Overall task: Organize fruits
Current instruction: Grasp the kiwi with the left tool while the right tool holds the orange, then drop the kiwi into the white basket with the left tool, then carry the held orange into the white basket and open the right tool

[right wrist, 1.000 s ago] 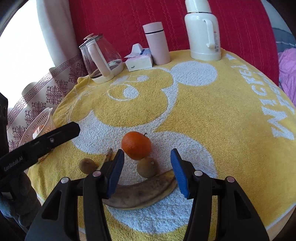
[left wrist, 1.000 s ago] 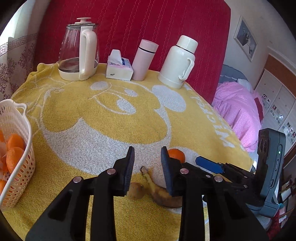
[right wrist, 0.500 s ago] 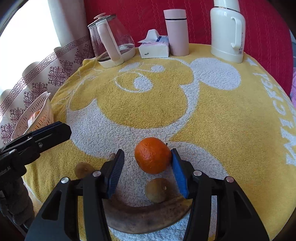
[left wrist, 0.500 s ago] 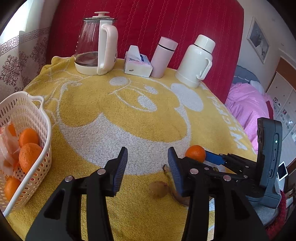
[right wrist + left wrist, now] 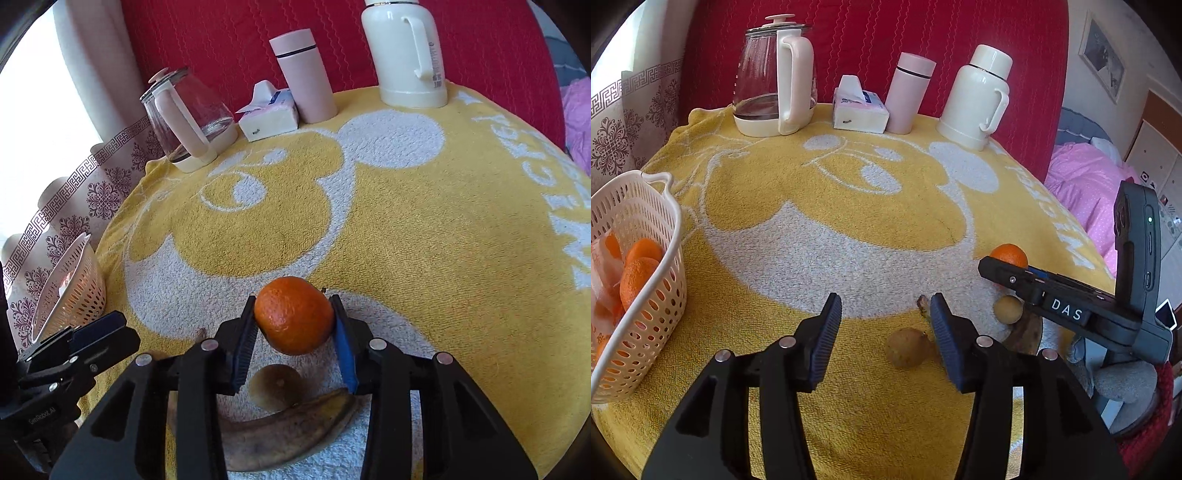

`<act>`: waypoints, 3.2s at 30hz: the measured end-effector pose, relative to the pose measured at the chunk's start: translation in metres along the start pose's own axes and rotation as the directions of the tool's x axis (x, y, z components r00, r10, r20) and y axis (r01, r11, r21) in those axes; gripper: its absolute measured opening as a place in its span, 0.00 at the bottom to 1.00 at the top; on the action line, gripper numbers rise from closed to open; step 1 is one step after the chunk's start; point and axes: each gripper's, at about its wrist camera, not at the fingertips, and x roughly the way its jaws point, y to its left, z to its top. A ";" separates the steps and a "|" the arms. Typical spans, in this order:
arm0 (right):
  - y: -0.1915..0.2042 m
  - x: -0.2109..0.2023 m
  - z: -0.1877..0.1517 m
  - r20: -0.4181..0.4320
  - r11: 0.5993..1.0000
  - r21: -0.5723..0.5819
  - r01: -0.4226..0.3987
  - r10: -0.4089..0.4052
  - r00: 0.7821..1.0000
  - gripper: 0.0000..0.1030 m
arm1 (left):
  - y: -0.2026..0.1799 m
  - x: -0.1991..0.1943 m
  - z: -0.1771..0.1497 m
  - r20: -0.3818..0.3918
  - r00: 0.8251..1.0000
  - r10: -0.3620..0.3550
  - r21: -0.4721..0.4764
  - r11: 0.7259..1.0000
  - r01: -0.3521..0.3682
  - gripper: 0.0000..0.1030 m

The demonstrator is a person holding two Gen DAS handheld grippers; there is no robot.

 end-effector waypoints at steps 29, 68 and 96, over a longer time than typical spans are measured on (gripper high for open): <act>0.001 -0.002 -0.002 0.020 1.000 -0.009 0.008 -0.008 1.000 0.38 | -0.007 -0.013 -0.003 0.029 0.999 0.037 0.027 0.999 -0.037 0.28; 0.001 -0.003 -0.001 0.021 1.000 -0.011 0.011 -0.011 1.000 0.38 | 0.115 -0.096 0.032 0.180 0.900 0.398 -0.288 0.896 -0.338 0.80; 0.000 -0.006 0.001 0.038 1.000 -0.013 0.015 -0.015 0.999 0.38 | 0.123 -0.093 0.031 0.180 0.877 0.446 -0.340 0.865 -0.370 0.97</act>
